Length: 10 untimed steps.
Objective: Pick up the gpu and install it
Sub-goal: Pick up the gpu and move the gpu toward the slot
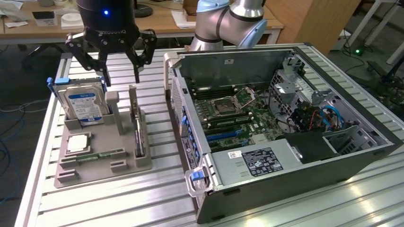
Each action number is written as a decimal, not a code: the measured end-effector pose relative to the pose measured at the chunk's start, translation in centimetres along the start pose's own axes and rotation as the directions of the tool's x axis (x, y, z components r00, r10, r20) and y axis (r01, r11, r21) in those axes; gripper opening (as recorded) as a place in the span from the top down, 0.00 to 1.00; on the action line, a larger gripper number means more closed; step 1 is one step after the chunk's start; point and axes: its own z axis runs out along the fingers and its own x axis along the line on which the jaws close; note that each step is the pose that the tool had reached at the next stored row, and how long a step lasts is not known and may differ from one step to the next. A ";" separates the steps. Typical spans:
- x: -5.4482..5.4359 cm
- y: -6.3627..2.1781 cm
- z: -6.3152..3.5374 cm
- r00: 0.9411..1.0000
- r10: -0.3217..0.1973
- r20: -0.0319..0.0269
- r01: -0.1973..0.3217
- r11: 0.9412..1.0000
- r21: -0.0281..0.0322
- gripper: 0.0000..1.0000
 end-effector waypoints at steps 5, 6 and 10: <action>0.0 -0.08 0.26 1.000 0.000 0.000 0.000 1.000 0.000 0.41; 0.0 -0.09 0.32 1.000 0.000 0.000 0.000 1.000 0.000 0.41; 0.0 -0.10 0.53 1.000 0.000 0.000 0.000 1.000 0.000 0.41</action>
